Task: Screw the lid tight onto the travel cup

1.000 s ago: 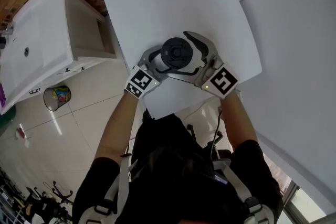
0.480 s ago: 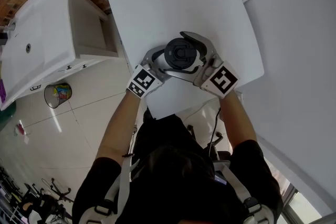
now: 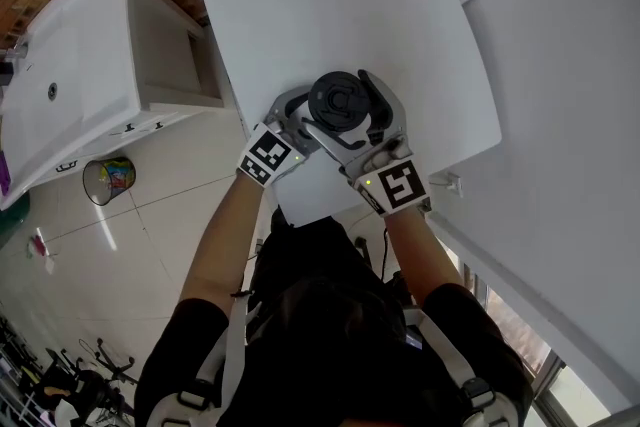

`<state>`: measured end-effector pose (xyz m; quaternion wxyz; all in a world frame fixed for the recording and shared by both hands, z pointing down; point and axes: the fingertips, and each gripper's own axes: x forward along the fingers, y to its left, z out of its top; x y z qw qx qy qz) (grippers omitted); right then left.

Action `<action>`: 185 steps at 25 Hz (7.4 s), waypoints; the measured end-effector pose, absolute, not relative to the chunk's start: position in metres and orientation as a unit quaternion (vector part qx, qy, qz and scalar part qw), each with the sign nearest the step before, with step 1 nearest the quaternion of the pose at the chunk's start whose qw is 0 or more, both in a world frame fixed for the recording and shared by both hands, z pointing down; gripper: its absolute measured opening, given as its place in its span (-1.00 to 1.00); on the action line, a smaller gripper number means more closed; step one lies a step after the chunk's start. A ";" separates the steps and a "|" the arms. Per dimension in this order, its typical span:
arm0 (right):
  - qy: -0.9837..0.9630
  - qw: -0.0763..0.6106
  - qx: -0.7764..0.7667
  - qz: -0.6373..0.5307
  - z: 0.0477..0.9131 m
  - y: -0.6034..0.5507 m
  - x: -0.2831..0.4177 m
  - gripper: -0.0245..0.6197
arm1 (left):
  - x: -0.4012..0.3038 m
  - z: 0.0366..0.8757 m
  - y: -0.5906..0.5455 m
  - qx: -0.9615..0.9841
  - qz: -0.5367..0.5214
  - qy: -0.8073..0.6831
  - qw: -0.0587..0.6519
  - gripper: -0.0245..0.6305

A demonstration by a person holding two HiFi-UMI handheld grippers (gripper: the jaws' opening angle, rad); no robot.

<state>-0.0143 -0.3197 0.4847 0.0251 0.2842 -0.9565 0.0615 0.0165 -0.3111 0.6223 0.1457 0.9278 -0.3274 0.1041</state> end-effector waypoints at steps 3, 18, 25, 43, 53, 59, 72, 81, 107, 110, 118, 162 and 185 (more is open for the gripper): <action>-0.949 0.029 0.308 0.056 0.487 -0.317 -0.012 0.46 | 0.015 0.618 -0.313 0.928 0.102 -0.331 0.139 0.18; -0.990 0.137 -0.021 0.022 0.487 -0.305 -0.028 0.68 | 0.016 0.619 -0.315 0.927 0.103 -0.331 0.139 0.18; -0.994 0.106 0.020 0.024 0.486 -0.304 -0.034 0.57 | 0.015 0.619 -0.314 0.928 0.103 -0.331 0.140 0.18; -0.968 0.030 0.245 0.051 0.481 -0.313 -0.009 0.45 | 0.016 0.621 -0.312 0.928 0.106 -0.328 0.145 0.18; -0.980 0.060 0.174 0.080 0.487 -0.307 -0.006 0.58 | 0.016 0.618 -0.315 0.928 0.102 -0.331 0.139 0.18; -0.987 0.155 -0.029 0.015 0.499 -0.300 -0.029 0.68 | 0.016 0.622 -0.313 0.928 0.104 -0.328 0.145 0.18; -0.993 0.098 0.054 0.024 0.490 -0.307 -0.041 0.63 | 0.016 0.618 -0.313 0.928 0.103 -0.329 0.139 0.18; -0.985 0.030 0.166 0.047 0.486 -0.316 -0.026 0.57 | 0.015 0.619 -0.312 0.929 0.102 -0.328 0.140 0.18; -0.994 0.109 0.010 0.025 0.489 -0.302 -0.038 0.66 | 0.015 0.619 -0.314 0.929 0.103 -0.327 0.139 0.18; -0.994 0.091 0.052 0.041 0.487 -0.307 -0.038 0.62 | 0.015 0.619 -0.313 0.929 0.103 -0.327 0.140 0.18; -0.989 0.074 0.119 0.049 0.489 -0.312 -0.035 0.59 | 0.014 0.621 -0.313 0.929 0.103 -0.327 0.139 0.18; -0.969 0.021 0.247 0.007 0.428 -0.255 0.042 0.50 | -0.023 0.554 -0.246 0.880 0.064 -0.439 0.172 0.17; -0.956 0.007 0.293 -0.017 0.380 -0.109 0.006 -0.92 | -0.084 0.472 -0.114 0.898 0.017 -0.414 0.147 -0.92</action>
